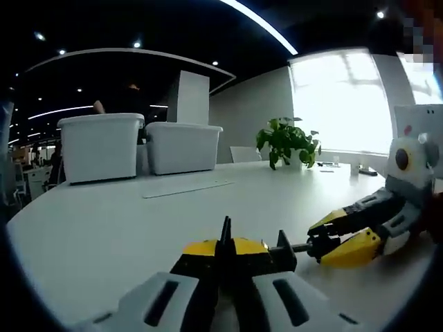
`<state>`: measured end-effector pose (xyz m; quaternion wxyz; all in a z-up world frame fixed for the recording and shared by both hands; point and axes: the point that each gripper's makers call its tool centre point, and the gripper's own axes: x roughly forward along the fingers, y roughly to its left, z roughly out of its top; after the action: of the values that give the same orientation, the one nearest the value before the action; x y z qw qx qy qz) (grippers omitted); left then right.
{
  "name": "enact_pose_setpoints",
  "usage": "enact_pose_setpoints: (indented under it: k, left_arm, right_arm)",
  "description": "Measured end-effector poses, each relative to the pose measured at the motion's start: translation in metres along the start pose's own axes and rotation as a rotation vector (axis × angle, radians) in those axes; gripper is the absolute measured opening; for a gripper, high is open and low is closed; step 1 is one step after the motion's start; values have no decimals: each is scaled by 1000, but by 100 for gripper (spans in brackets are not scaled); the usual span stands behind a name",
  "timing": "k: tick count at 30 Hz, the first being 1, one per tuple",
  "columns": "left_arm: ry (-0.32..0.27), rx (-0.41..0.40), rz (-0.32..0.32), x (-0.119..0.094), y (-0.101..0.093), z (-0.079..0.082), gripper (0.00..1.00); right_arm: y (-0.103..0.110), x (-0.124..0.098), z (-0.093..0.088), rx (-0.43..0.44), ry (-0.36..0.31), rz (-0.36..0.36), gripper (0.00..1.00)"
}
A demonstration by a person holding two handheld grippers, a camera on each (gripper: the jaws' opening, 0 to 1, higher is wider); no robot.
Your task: Clamp the fixed fixture on the desktop, loosen the retaining clip, secure it to the edge of the desk, and tighten the retaining clip.
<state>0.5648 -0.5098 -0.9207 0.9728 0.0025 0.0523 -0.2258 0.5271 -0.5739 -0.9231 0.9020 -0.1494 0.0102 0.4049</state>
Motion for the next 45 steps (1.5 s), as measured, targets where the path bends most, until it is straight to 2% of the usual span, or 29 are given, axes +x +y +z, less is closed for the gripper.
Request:
enact_pose_setpoints:
  k: [3, 9, 13, 15, 17, 19, 20, 22, 25, 28, 30, 32, 36, 37, 40, 45]
  left_arm:
    - [1, 1, 0, 0, 0, 0, 5]
    - [0, -1, -1, 0, 0, 0, 5]
    - [0, -2, -2, 0, 0, 0, 4]
    - [0, -1, -2, 0, -1, 0, 4]
    - [0, -2, -3, 0, -1, 0, 4]
    - [0, -3, -3, 1, -1, 0, 4]
    - [0, -3, -3, 1, -1, 0, 4]
    - [0, -4, -4, 1, -1, 0, 4]
    - [0, -2, -4, 1, -1, -1, 4]
    - [0, -2, -4, 1, -2, -1, 4]
    - [0, -3, -5, 0, -2, -1, 4]
    - [0, -4, -5, 0, -2, -1, 4]
    - [0, -3, -3, 0, -3, -1, 4]
    - [0, -4, -4, -1, -3, -1, 4]
    - [0, -4, -4, -1, -3, -1, 4]
    - [0, -3, 1, -1, -3, -1, 4]
  right_arm:
    - [1, -1, 1, -91, -11, 0, 23]
    - [6, -2, 2, -419, -26, -4, 23]
    - [7, -7, 4, -360, -25, -3, 24]
    - [6, -7, 2, -261, -20, 5, 24]
    - [1, -10, 5, 31, -22, 9, 26]
    - [-8, -13, 10, 310, -43, 27, 33]
    - [-12, -15, 9, 422, -35, 30, 36]
    - [-17, -15, 3, 549, -3, 40, 36]
    - [-16, -11, 0, 649, 16, 75, 31]
    - [-15, -4, -9, 658, 57, 64, 31]
    - [-16, 0, -12, 645, 61, 56, 28]
    - [-15, 3, -9, 716, 47, 66, 23]
    - [-17, 6, -10, 754, 68, 72, 22]
    - [-16, 6, -10, 751, 70, 75, 22]
    - [-13, 5, -6, 616, 54, 86, 21]
    - [-4, 2, 4, 121, 2, 56, 21]
